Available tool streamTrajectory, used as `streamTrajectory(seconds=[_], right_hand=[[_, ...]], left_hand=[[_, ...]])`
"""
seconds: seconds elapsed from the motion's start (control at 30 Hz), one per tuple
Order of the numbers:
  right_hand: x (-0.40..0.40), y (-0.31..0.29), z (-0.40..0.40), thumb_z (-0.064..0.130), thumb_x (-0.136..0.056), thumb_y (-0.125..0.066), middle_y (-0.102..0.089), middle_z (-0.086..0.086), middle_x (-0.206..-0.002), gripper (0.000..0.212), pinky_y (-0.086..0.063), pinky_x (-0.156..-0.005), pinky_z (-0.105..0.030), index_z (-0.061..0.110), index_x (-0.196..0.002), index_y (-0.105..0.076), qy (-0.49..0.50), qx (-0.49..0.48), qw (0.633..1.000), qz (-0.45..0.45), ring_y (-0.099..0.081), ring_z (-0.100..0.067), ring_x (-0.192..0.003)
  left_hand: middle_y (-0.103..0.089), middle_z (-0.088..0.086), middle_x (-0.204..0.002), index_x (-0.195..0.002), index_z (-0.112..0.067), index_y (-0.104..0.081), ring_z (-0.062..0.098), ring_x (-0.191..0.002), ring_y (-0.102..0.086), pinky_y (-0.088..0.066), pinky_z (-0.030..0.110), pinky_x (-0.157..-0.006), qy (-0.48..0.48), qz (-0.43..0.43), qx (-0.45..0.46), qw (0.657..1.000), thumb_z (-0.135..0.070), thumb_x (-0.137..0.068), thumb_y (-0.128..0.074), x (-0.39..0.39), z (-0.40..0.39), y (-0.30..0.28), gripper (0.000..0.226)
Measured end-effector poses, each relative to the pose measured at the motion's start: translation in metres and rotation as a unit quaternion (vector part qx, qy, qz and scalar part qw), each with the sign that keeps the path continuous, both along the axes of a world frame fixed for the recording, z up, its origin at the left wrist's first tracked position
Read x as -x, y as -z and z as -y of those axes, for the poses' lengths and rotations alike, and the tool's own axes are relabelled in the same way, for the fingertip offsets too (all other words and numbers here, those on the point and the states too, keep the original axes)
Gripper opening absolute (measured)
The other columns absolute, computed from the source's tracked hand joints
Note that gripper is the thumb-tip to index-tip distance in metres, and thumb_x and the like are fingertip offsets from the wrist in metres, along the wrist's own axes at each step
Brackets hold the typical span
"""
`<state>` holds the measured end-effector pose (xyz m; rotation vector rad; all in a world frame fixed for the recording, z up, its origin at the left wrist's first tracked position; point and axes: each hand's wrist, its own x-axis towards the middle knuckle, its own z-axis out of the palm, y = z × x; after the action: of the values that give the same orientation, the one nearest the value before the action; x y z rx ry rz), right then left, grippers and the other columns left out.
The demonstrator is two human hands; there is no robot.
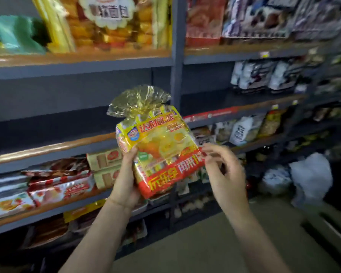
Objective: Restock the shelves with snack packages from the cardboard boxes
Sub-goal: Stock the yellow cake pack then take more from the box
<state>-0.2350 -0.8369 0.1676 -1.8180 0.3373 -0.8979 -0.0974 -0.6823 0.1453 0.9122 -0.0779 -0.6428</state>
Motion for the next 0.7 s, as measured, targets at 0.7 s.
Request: streamTrajectory(seconds=[0.7], right_hand=[[-0.063,0.008,0.37,0.051,-0.086,-0.07,-0.066,-0.001,-0.111,0.055,-0.059,-0.086,-0.05,0.023,-0.124,-0.042,0.141,-0.294,0.943,-0.057,-0.071,-0.019,-0.095]], left_hand=[[-0.07,-0.002,-0.121,-0.136,-0.027,-0.044,0.013,-0.095,-0.075,-0.06,0.037,-0.084,0.107,0.199,-0.177,0.958,-0.057,-0.071,-0.081,-0.07,0.388,-0.004,0.081]])
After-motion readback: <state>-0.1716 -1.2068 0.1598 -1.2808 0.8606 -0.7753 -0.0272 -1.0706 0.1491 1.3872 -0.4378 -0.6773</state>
